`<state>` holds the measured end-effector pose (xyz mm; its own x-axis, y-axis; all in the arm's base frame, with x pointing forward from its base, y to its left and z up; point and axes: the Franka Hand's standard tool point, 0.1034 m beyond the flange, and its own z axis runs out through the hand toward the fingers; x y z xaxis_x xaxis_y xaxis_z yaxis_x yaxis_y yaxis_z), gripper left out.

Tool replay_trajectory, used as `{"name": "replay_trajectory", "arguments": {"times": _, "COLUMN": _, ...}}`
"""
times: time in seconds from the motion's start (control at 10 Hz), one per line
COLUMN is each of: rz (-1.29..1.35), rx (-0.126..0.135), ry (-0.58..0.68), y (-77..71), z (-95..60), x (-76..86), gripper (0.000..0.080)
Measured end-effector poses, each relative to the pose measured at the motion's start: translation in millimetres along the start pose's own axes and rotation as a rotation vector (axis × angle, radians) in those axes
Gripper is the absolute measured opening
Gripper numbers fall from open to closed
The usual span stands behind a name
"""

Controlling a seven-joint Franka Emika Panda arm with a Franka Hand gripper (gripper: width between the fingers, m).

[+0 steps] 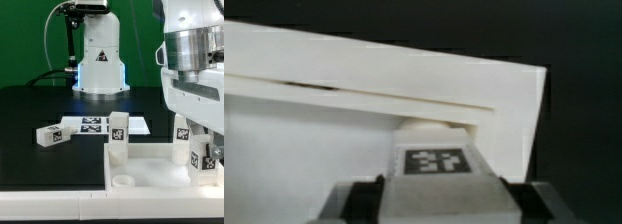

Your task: Assemble square table

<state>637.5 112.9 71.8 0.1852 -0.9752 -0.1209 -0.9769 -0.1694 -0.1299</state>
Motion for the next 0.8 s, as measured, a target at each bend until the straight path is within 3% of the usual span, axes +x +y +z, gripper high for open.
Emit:
{"name": "replay_trajectory", "arguments": {"times": 0.1, "rz": -0.090, "rx": -0.001, "ry": 0.003, "y": 0.4, "z": -0.2, "x": 0.8, "gripper": 0.0290}}
{"name": "replay_trajectory", "arguments": {"times": 0.2, "rz": -0.090, "rx": -0.001, "ry": 0.003, "y": 0.4, "z": -0.2, "x": 0.8, "gripper": 0.0397}}
{"name": "replay_trajectory", "arguments": {"times": 0.3, "rz": -0.090, "rx": -0.001, "ry": 0.003, "y": 0.4, "z": -0.2, "x": 0.8, "gripper": 0.0397}}
{"name": "replay_trajectory", "arguments": {"times": 0.4, "rz": -0.090, "rx": -0.001, "ry": 0.003, "y": 0.4, "z": -0.2, "x": 0.8, "gripper": 0.0578}}
{"name": "replay_trajectory", "arguments": {"times": 0.8, "rz": -0.090, "rx": -0.001, "ry": 0.003, "y": 0.4, "z": -0.2, "x": 0.8, "gripper": 0.0647}}
